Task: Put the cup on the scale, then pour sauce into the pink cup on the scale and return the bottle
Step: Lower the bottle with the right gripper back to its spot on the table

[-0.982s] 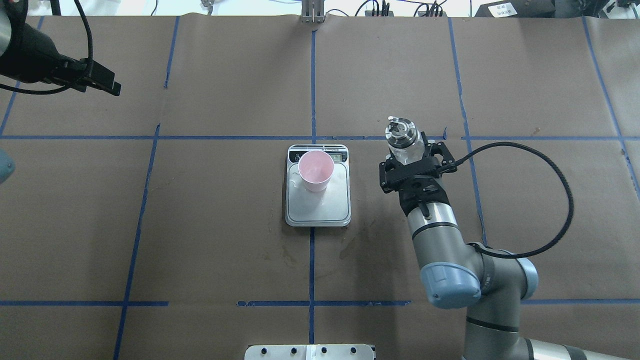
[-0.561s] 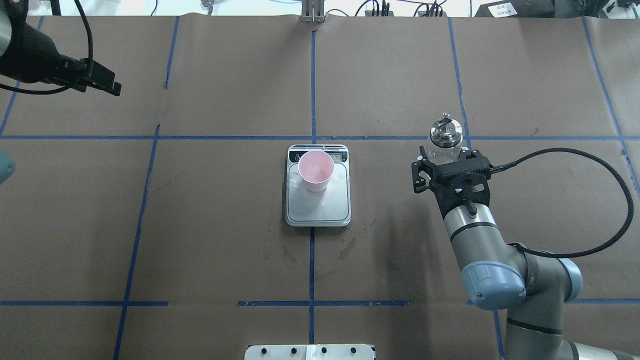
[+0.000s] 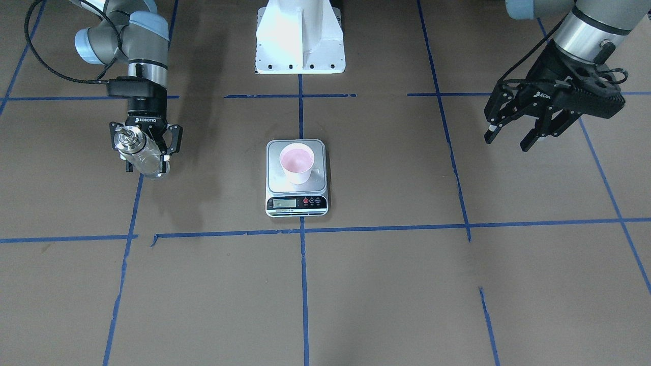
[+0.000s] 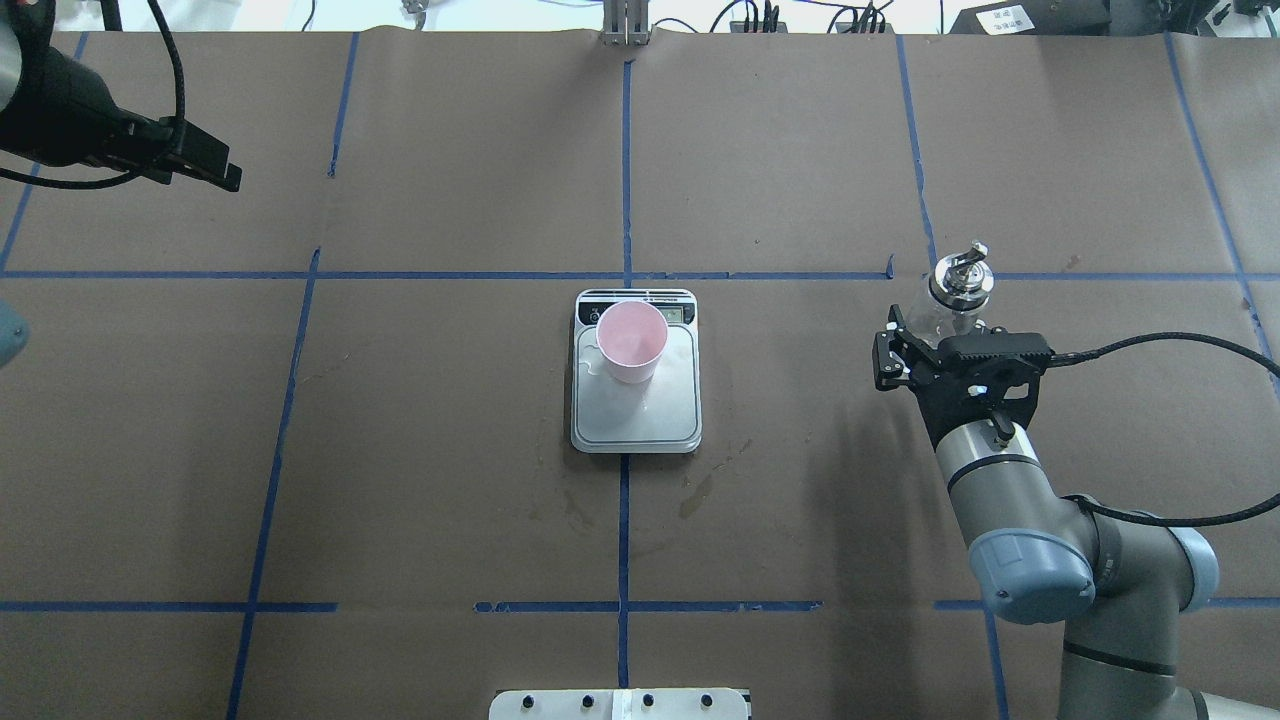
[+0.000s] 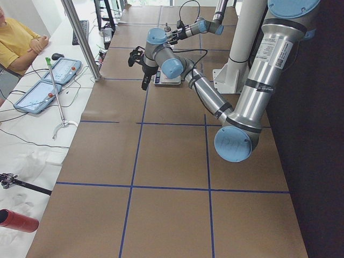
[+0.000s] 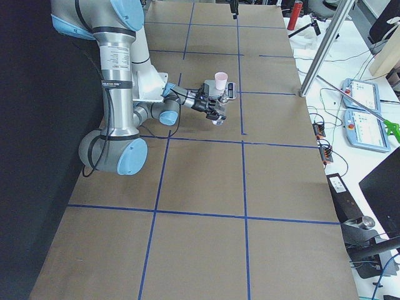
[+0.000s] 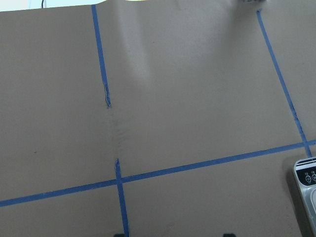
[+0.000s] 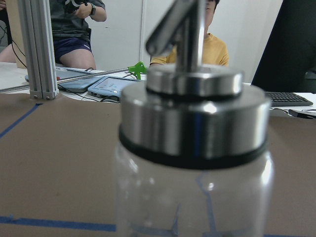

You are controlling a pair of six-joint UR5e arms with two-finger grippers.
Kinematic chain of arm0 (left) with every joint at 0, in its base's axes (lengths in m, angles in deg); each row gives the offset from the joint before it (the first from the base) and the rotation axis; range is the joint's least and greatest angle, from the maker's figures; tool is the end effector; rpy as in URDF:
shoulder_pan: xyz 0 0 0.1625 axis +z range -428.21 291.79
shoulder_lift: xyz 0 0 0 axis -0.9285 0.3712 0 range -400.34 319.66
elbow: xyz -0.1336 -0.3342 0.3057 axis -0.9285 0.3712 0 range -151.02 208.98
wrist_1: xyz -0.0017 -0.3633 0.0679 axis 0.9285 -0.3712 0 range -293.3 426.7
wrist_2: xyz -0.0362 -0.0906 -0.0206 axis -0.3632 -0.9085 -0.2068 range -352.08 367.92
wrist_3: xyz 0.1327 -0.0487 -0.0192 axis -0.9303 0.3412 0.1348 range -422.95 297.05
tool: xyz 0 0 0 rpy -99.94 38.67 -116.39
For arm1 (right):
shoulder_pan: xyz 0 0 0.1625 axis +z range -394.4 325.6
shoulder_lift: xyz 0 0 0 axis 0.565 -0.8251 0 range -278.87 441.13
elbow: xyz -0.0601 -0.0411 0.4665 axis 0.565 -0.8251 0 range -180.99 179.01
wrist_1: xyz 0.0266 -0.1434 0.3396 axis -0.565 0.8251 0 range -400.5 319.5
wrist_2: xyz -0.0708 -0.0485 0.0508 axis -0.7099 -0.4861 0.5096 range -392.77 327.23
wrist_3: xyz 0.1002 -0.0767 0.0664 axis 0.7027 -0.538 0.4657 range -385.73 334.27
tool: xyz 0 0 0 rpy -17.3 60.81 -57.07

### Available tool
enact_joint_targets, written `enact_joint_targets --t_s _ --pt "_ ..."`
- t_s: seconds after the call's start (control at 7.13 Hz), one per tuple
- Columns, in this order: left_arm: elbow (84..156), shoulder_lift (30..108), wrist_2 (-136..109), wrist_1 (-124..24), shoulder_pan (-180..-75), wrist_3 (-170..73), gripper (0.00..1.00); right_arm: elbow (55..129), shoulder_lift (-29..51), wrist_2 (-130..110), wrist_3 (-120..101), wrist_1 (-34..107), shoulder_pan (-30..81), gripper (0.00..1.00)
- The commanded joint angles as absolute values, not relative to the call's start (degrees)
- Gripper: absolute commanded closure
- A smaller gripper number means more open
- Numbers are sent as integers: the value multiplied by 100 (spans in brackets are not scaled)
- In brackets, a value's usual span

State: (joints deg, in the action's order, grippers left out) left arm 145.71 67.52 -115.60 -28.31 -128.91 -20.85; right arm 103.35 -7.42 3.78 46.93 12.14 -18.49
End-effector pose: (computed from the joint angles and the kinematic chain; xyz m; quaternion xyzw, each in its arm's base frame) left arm 0.2194 -0.5025 0.3711 0.1734 0.4470 0.0233 0.8773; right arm -0.3853 -0.3676 0.5118 0.4997 -0.2678 0.1912 0.8013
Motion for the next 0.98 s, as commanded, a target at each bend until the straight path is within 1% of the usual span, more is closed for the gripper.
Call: enact_joint_targets --t_s 0.0,0.84 --pt "14578 6759 -11557 -2831 -12885 -2085 27 9922 -799 458 5150 1101 -1867 100" --pt "14754 6767 -11557 -2577 -12894 -2085 27 9824 -896 406 5179 995 -1963 100"
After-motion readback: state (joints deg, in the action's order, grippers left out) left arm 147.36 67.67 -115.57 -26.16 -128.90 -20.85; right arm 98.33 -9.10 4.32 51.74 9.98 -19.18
